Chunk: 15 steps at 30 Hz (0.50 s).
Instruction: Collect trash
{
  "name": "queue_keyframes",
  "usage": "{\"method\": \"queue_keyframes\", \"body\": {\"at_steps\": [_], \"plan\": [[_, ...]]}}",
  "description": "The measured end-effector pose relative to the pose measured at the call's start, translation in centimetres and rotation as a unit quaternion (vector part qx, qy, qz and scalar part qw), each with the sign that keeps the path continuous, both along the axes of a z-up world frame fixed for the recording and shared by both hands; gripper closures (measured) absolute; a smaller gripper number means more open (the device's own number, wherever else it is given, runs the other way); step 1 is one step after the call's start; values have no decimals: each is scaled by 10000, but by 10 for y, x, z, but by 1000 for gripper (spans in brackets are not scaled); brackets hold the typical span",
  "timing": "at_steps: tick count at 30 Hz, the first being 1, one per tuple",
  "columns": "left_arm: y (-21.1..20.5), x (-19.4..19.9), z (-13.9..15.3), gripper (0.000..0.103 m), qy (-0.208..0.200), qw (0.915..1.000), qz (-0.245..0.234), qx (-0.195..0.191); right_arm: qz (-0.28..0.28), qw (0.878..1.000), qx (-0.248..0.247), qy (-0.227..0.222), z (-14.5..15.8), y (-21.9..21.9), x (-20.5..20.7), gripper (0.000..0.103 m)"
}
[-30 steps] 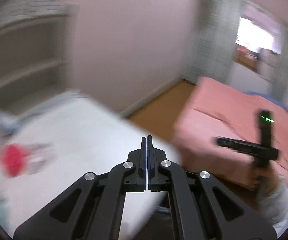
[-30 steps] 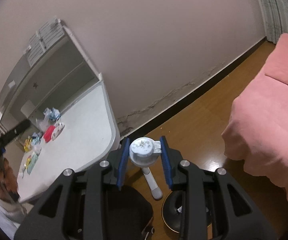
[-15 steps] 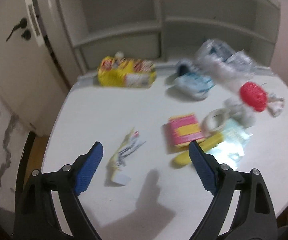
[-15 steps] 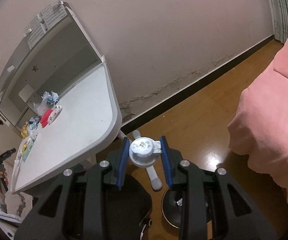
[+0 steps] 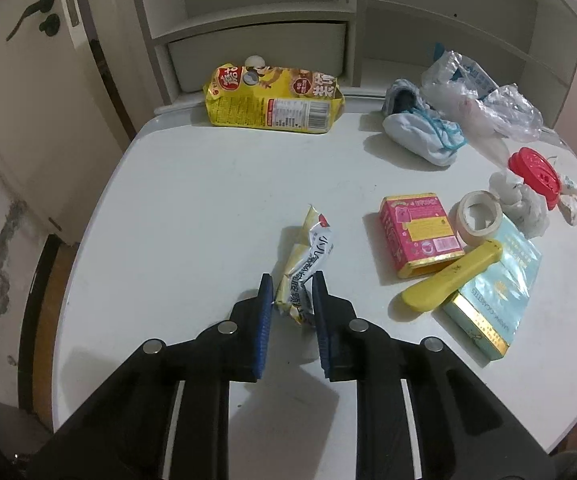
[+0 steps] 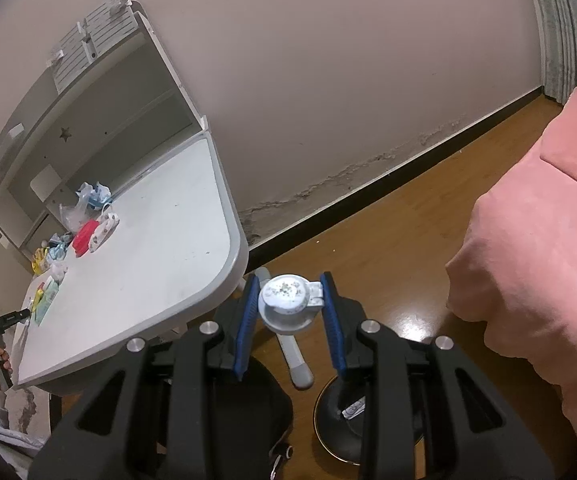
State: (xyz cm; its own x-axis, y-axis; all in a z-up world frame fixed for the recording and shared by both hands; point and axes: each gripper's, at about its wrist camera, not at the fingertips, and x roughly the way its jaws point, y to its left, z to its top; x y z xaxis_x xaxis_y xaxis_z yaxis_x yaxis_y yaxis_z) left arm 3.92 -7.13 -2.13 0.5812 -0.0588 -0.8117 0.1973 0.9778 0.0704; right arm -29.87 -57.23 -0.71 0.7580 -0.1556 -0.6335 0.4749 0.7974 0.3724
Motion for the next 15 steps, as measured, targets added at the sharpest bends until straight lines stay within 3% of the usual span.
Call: {"method": "queue_keyframes", "body": {"at_steps": [5, 8, 10, 12, 15], "plan": [[-28, -19, 30, 86, -432, 9979, -352, -316, 4, 9999, -113, -25, 5, 2, -3, 72], [-73, -42, 69, 86, -747, 9883, -1027, -846, -31, 9998, -174, -88, 10, 3, -11, 72], [-116, -70, 92, 86, -959, 9742, -1705, -1123, -77, 9997, -219, -97, 12, 3, -20, 72], [-167, -103, 104, 86, -993, 9537, -2505, -1338, -168, 9996, -214, -64, 8, 0, -32, 72], [-265, -169, 93, 86, -369, 8966, -4114, -1596, -345, 9993, -90, 85, -9, -11, -52, 72]]}}
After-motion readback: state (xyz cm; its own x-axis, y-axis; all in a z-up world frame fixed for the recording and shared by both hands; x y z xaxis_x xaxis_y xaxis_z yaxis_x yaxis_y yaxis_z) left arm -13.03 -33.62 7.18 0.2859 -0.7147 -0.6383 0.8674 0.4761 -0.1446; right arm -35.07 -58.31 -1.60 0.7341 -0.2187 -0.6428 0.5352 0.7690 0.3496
